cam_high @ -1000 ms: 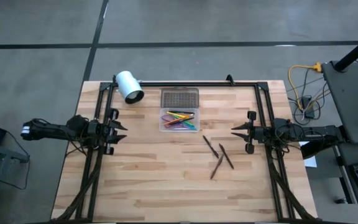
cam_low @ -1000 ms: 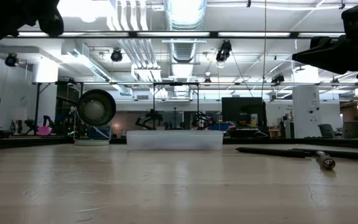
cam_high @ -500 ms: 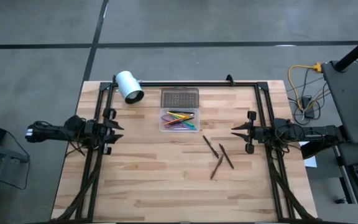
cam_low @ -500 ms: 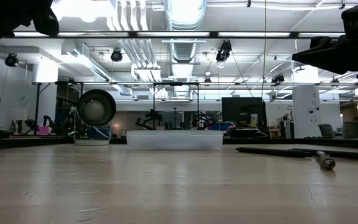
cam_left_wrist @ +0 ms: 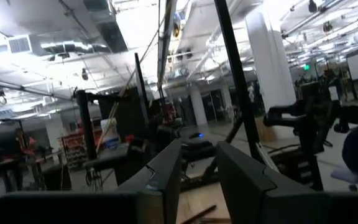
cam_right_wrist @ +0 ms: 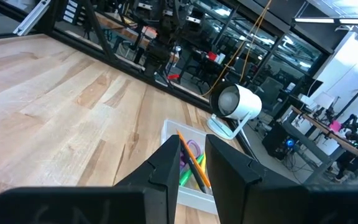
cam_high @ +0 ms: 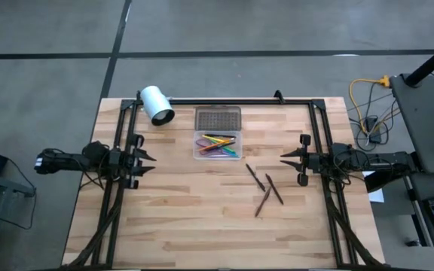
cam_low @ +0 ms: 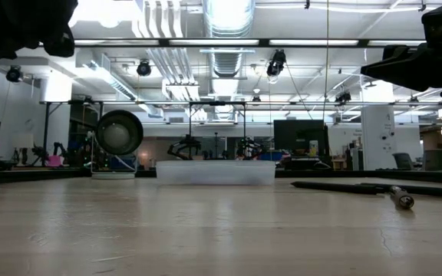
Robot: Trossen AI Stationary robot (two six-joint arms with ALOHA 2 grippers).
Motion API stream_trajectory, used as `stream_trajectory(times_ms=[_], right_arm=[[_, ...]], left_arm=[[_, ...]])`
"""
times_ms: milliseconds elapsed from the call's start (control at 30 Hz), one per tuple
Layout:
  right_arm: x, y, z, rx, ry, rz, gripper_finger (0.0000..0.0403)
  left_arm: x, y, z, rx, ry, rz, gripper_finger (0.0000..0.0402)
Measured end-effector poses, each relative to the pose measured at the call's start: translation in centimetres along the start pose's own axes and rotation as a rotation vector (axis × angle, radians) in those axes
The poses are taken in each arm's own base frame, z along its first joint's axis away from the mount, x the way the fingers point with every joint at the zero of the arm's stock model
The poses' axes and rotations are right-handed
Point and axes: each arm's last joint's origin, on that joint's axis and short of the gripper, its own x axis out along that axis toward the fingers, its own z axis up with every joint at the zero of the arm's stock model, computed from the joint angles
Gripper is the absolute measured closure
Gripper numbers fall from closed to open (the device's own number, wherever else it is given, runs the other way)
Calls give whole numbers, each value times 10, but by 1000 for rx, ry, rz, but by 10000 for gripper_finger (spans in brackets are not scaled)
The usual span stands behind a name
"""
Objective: Pick & place school supplies into a supply box
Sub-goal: Put the black pen into the supply box
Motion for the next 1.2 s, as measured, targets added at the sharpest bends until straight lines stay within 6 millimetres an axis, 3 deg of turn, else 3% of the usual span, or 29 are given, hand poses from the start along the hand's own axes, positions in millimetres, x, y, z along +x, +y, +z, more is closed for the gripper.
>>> stream_trajectory(times_ms=[833, 1000, 1200], right_arm=[[0, 0, 0, 0, 0, 0, 335], [0, 0, 0, 0, 0, -1, 335], [0, 0, 0, 0, 1, 0, 335]], left_arm=[[-4, -7, -31, 14, 310, -66, 315], [-5, -4, -36, 27, 380, 35, 315], [-4, -5, -39, 25, 415, 34, 315]])
